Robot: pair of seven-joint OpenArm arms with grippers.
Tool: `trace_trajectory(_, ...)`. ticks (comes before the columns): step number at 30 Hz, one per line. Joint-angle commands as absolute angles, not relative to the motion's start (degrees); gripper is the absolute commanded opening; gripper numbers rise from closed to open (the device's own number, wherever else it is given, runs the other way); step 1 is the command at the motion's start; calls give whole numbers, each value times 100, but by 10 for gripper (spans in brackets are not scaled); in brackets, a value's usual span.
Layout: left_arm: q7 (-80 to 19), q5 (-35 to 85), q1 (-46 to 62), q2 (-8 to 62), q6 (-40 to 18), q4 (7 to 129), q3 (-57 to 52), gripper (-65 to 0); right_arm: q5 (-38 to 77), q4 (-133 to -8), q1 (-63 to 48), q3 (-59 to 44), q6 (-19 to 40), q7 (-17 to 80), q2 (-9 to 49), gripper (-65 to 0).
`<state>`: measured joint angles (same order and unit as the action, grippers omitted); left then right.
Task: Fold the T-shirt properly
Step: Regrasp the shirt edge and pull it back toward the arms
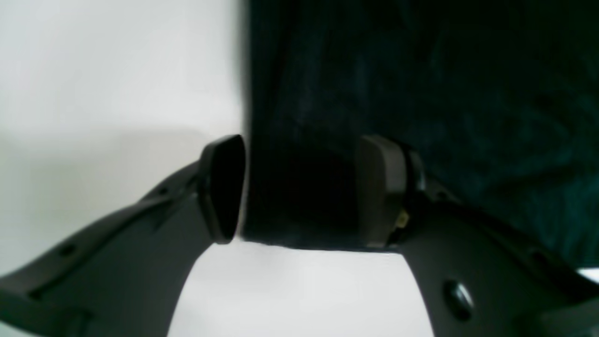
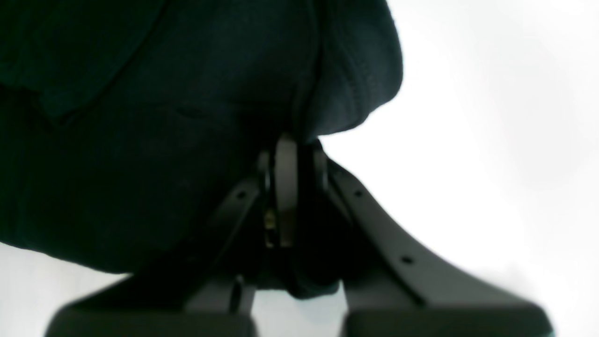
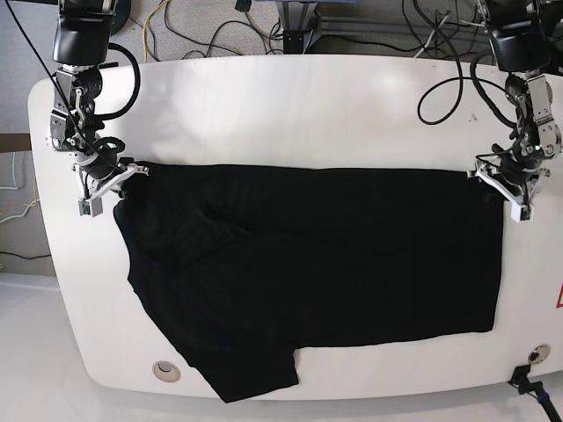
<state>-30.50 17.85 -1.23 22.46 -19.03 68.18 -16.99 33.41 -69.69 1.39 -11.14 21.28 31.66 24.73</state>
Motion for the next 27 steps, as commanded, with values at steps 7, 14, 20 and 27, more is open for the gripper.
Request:
trace_trajectory(7, -3037, 1842, -198, 2369, -1886, 6747, -1719, -302, 3319, -7011, 110, -1112, 2158, 3266, 2545, -650)
trace_trajectory(14, -3037, 1833, -163, 2360, -1886, 6747, -1719, -624, 3319, -7011, 92, -1112, 2158, 3266, 2545, -650)
trace_trajectory(20, -3037, 1833, 268, 2360, -1877, 7213, -1719, -650, 3319, -7011, 13, -1112, 2158, 3266, 2545, -650)
trace_trajectory(27, -3046, 1833, 1200, 2360, -1877, 8075, -1736, -650, 3336, -7222, -505, -1138, 2158, 3266, 2580, -650)
